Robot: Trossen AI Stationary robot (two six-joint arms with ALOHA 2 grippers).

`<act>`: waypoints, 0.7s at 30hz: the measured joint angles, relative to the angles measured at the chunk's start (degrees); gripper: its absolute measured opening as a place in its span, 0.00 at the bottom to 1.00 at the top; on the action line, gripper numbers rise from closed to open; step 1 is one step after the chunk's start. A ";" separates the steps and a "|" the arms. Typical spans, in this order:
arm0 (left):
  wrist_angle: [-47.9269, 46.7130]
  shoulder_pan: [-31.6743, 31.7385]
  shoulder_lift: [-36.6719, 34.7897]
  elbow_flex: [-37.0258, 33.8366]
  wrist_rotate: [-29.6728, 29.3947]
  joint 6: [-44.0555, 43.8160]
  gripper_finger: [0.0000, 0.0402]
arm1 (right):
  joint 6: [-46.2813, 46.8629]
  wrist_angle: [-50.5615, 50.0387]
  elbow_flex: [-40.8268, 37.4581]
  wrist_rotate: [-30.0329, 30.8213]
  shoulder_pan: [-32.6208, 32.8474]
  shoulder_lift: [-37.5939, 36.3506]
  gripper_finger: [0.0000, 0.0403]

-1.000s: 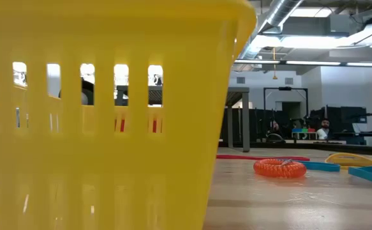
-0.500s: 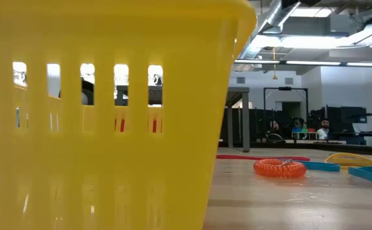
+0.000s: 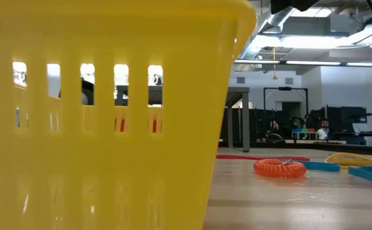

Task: Pick & Place Office Desk Supplies
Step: Put the yellow spring rubber band into the red bin

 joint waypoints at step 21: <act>-2.71 1.16 -0.04 3.15 0.50 -0.50 0.42 | -2.51 -0.59 -0.03 0.08 -2.50 -0.02 0.01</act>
